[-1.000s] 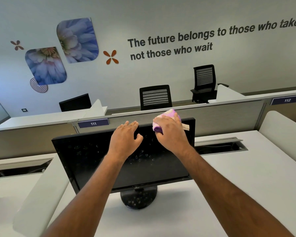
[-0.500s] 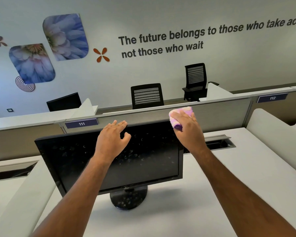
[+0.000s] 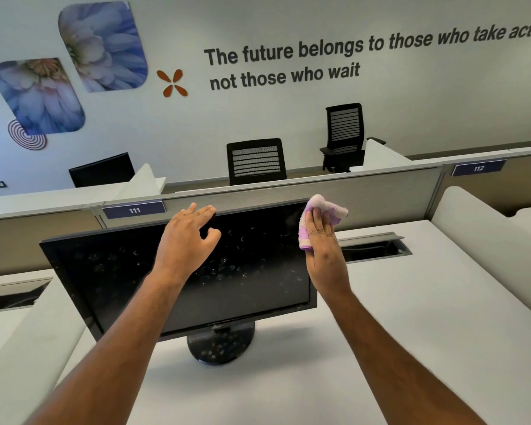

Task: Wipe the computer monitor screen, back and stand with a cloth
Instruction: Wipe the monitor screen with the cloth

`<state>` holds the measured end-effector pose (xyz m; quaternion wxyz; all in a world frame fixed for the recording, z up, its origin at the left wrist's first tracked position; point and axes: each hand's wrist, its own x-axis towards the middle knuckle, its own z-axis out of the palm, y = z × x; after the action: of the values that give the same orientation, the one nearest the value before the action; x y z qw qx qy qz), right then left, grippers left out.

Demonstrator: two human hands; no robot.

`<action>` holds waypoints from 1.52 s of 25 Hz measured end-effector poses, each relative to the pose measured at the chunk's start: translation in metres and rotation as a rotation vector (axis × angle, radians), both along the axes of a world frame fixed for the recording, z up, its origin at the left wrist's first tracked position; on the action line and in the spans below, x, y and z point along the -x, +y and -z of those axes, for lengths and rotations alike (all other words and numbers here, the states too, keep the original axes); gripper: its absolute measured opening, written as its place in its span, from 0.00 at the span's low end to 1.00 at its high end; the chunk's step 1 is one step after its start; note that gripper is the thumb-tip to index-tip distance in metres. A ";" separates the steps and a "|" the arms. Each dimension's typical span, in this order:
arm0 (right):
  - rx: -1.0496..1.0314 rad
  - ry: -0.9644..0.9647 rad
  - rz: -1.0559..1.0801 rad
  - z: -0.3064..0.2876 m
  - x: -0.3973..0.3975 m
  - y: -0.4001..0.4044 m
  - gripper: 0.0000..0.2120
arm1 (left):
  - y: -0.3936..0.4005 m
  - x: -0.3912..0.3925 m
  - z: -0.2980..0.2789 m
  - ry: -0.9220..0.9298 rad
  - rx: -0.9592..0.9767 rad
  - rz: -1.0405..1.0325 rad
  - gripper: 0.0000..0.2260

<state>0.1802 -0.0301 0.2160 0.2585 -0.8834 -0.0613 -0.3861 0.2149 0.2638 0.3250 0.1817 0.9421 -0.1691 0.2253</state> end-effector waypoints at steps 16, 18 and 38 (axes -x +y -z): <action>0.041 0.026 -0.011 -0.060 -0.009 0.021 0.29 | 0.003 0.003 0.000 0.004 0.008 0.026 0.22; 0.139 0.034 -0.050 -0.067 -0.009 0.013 0.28 | 0.004 0.003 0.000 -0.003 0.003 0.032 0.22; -0.347 0.208 0.024 -0.036 0.011 -0.020 0.30 | 0.003 -0.001 0.006 -0.035 0.044 0.020 0.22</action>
<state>0.1692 -0.0505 0.2518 0.4071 -0.8615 0.0436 -0.3005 0.2157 0.2671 0.3195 0.2017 0.9320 -0.1767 0.2438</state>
